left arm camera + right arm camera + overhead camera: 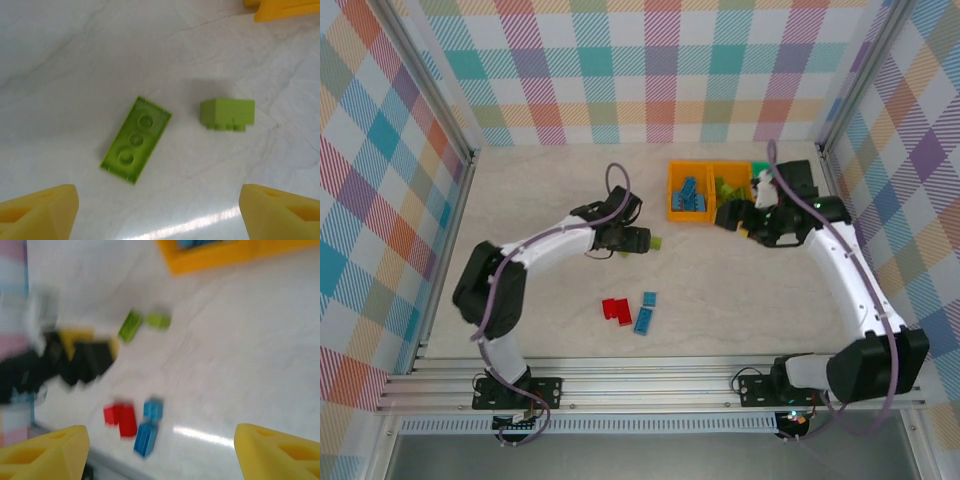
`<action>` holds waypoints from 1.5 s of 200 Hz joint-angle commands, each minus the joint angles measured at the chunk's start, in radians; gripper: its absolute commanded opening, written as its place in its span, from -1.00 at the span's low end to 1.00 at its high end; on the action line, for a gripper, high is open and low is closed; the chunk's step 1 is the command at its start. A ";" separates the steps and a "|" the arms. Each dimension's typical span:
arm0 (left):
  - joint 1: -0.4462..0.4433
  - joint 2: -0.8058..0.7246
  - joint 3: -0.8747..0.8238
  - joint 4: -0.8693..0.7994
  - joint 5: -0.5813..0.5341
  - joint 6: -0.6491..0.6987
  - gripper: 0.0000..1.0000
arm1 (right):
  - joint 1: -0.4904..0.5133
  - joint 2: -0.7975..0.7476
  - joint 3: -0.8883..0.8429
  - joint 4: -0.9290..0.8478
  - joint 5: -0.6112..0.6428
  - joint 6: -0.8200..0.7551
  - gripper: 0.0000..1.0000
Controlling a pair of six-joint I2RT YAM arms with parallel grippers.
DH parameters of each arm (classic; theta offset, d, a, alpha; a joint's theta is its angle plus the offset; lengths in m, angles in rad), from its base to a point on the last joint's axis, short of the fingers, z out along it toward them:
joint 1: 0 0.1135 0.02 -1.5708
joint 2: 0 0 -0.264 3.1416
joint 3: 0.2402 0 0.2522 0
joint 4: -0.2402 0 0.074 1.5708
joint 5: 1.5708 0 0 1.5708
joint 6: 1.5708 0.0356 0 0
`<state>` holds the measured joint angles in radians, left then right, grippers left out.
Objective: Sort the legos into containers by color
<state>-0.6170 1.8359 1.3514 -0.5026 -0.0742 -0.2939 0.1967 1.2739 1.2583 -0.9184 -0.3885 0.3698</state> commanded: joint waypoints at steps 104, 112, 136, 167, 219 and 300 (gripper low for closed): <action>0.072 0.261 0.163 -0.024 0.121 0.210 0.15 | 0.030 -0.140 -0.079 -0.144 -0.049 0.014 0.53; 0.072 0.266 0.163 -0.032 0.116 0.211 0.09 | 0.029 -0.139 -0.077 -0.141 -0.050 0.017 0.52; 0.072 0.263 0.146 -0.028 0.101 0.204 -0.09 | 0.030 -0.141 -0.072 -0.133 -0.056 0.025 0.52; 0.072 0.228 0.131 -0.012 0.132 0.168 -0.62 | 0.030 -0.142 -0.063 -0.134 -0.049 0.036 0.53; 0.043 0.057 0.189 -0.008 0.212 0.079 -0.96 | 0.030 -0.161 -0.056 -0.127 -0.042 0.064 0.53; -0.150 0.311 0.557 0.454 0.074 -0.011 -1.00 | 0.030 -0.304 -0.154 0.032 0.100 0.231 0.59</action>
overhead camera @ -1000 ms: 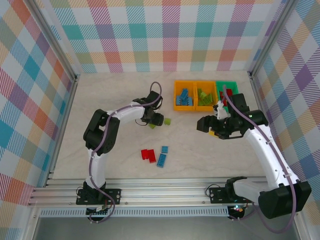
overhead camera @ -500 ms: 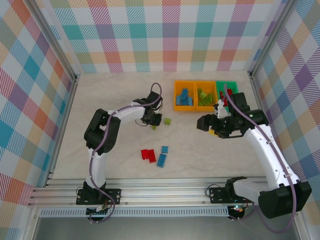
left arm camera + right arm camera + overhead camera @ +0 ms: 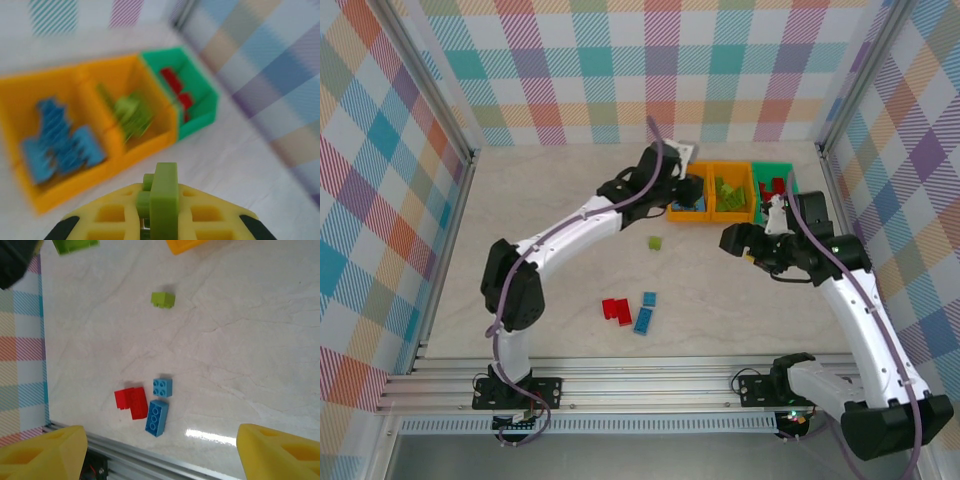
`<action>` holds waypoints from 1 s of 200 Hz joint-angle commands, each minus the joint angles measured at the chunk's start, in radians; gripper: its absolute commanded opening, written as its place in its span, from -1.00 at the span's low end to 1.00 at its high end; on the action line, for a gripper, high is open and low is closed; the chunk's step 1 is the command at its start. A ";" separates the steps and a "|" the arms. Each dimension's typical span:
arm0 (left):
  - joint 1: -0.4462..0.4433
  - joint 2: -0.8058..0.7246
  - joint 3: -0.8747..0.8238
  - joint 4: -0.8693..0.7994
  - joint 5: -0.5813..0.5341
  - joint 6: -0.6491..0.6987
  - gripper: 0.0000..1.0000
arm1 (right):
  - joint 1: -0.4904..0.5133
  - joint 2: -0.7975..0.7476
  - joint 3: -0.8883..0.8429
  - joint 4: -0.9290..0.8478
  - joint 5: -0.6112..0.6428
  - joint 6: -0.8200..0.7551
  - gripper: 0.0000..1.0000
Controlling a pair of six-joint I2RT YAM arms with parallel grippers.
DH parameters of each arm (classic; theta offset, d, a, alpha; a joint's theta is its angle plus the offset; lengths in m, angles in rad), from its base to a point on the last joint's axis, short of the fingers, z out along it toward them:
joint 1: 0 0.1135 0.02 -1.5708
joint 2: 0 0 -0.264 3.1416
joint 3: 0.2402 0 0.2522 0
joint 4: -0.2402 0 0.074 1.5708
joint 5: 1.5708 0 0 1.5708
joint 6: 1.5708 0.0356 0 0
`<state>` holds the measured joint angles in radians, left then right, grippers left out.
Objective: Sort the legos into containers by color
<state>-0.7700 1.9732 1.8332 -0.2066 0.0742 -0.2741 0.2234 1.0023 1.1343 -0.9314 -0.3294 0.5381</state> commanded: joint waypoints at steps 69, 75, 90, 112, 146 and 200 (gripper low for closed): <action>-0.018 0.611 0.580 0.250 -0.164 -0.030 -0.90 | 0.004 -0.067 -0.070 -0.009 0.039 0.034 0.60; -0.019 0.641 0.626 0.240 -0.168 -0.025 -0.85 | 0.004 -0.067 -0.068 -0.013 0.041 0.030 0.60; -0.019 0.704 0.727 0.199 -0.212 -0.033 -0.61 | 0.004 -0.074 -0.070 -0.021 0.043 0.028 0.60; -0.018 0.708 0.748 0.200 -0.196 -0.037 -0.30 | 0.003 -0.078 -0.073 -0.022 0.039 0.028 0.61; -0.020 0.542 0.599 0.206 -0.136 -0.026 -0.25 | 0.004 -0.072 -0.069 -0.019 0.051 0.025 0.61; -0.014 -0.261 -0.407 0.490 -0.108 0.194 -0.13 | 0.044 0.044 -0.064 0.005 0.067 0.028 0.54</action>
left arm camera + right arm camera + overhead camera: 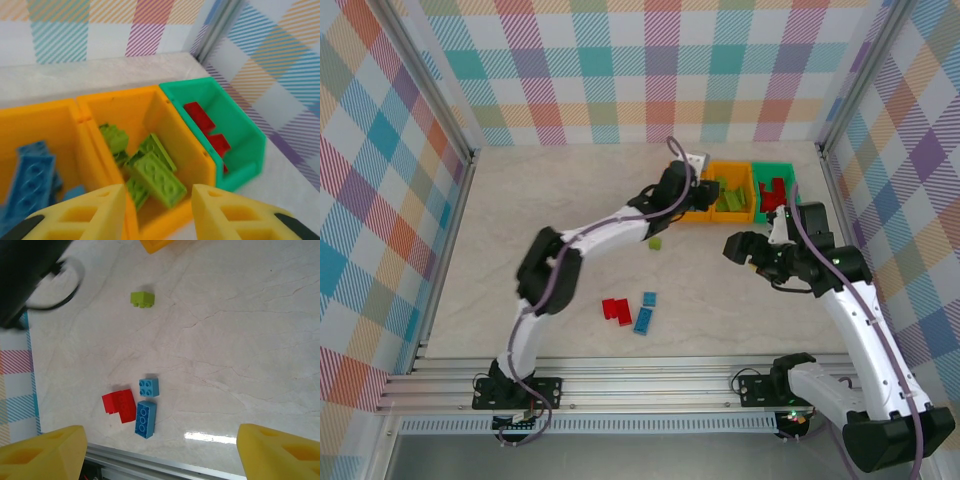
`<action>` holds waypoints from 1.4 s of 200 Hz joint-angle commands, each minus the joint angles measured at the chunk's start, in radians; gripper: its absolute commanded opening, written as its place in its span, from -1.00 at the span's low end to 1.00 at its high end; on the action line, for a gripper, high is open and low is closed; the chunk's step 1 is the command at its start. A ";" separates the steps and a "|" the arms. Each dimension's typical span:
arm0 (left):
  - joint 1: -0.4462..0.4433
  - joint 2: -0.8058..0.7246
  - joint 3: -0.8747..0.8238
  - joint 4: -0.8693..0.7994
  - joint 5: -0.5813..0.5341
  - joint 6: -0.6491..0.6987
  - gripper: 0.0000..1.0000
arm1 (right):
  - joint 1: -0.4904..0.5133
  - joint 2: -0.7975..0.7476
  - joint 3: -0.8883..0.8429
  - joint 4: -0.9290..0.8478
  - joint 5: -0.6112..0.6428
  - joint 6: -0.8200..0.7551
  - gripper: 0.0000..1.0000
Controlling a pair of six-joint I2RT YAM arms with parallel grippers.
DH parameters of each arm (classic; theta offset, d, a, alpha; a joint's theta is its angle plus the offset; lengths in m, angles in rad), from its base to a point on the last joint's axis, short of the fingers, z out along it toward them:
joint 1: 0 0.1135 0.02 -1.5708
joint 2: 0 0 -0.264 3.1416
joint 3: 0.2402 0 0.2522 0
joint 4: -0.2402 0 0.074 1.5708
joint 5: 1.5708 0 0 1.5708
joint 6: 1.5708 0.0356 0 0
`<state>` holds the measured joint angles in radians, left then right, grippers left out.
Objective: Sort the legos into containers by color
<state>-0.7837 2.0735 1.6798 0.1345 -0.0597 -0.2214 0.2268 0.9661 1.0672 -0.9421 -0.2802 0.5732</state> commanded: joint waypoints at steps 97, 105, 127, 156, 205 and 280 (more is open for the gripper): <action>-0.023 -1.524 -0.890 -0.864 0.212 0.835 0.58 | 0.393 0.816 0.427 0.148 0.332 0.163 0.51; -0.022 -1.581 -0.913 -0.897 0.216 0.854 0.67 | 0.401 0.875 0.472 0.135 0.371 0.172 0.52; -0.023 -1.687 -0.950 -0.925 0.233 0.845 0.91 | 0.411 1.028 0.588 0.106 0.445 0.186 0.56; -0.022 -1.731 -0.960 -0.922 0.240 0.841 1.00 | 0.411 1.182 0.718 0.056 0.459 0.174 0.52; -0.022 -1.703 -0.983 -0.901 0.226 0.855 1.00 | 0.414 1.287 0.783 0.053 0.399 0.204 -0.02; -0.022 -1.714 -1.009 -0.808 0.222 0.811 1.00 | 0.399 1.002 0.636 0.087 0.513 0.165 -0.46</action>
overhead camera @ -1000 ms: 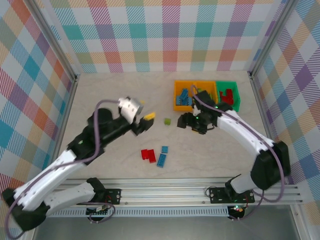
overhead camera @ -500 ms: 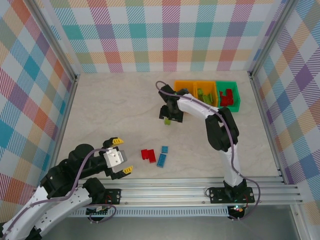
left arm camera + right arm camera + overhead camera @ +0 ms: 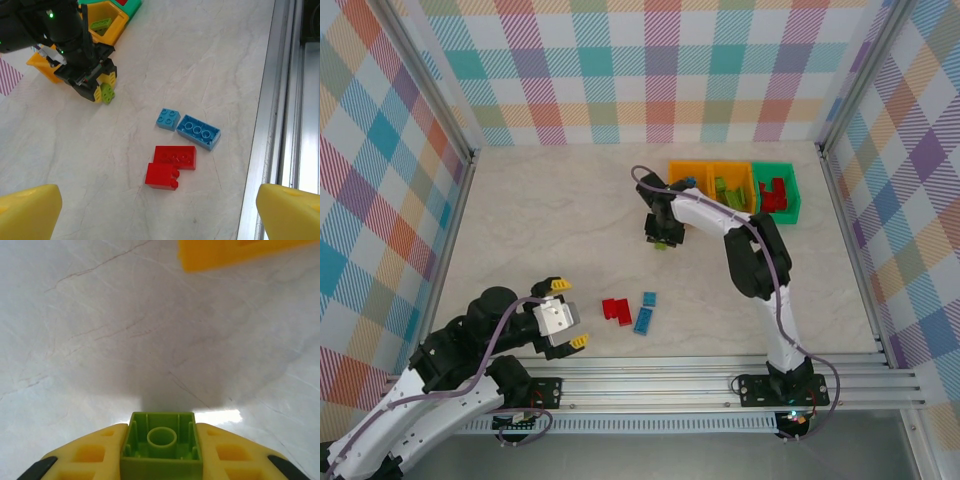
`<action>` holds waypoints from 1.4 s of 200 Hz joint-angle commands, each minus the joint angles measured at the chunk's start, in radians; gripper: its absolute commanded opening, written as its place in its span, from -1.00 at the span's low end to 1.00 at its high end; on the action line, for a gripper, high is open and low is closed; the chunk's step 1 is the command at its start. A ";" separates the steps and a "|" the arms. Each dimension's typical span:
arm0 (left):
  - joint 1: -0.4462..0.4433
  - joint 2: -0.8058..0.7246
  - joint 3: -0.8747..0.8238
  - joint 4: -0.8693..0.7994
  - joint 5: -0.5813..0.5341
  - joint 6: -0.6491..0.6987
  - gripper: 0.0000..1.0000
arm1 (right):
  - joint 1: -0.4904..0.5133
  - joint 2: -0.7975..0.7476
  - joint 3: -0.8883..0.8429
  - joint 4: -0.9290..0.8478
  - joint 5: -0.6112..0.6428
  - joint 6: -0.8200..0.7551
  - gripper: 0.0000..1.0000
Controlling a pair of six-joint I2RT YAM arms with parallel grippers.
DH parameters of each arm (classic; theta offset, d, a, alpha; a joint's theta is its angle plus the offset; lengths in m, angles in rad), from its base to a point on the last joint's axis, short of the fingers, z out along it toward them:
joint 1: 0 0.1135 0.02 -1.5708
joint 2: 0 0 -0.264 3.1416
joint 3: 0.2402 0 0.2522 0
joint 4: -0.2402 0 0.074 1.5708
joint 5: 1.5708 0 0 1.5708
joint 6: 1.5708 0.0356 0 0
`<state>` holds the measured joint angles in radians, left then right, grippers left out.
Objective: Sort the legos into containers by color
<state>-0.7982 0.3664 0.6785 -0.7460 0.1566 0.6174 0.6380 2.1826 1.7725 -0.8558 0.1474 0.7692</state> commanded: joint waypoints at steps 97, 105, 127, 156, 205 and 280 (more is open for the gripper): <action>-0.008 0.033 -0.037 0.222 -0.018 -0.193 1.00 | -0.450 -0.187 0.030 0.165 -0.029 -0.253 -0.29; -0.008 0.046 -0.035 0.231 -0.031 -0.229 1.00 | -0.454 -0.131 0.109 0.130 -0.021 -0.260 -0.21; -0.007 0.123 -0.012 0.241 -0.056 -0.362 1.00 | -0.456 0.002 0.347 -0.018 0.010 -0.295 0.13; -0.008 0.284 0.047 0.265 -0.166 -0.735 1.00 | -0.456 -0.026 0.380 -0.097 0.006 -0.309 0.25; -0.082 0.597 0.144 0.272 -0.185 -1.131 0.65 | -0.452 -0.507 -0.174 0.040 -0.315 -0.323 0.44; -0.214 1.074 0.414 0.171 -0.241 -1.157 0.28 | -0.408 -1.084 -0.725 -0.112 -0.628 -0.290 0.61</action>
<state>-0.9737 1.3151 1.0012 -0.5320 -0.0555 -0.5175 0.2298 1.1801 1.1290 -0.8936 -0.3843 0.4572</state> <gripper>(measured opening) 0.629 0.801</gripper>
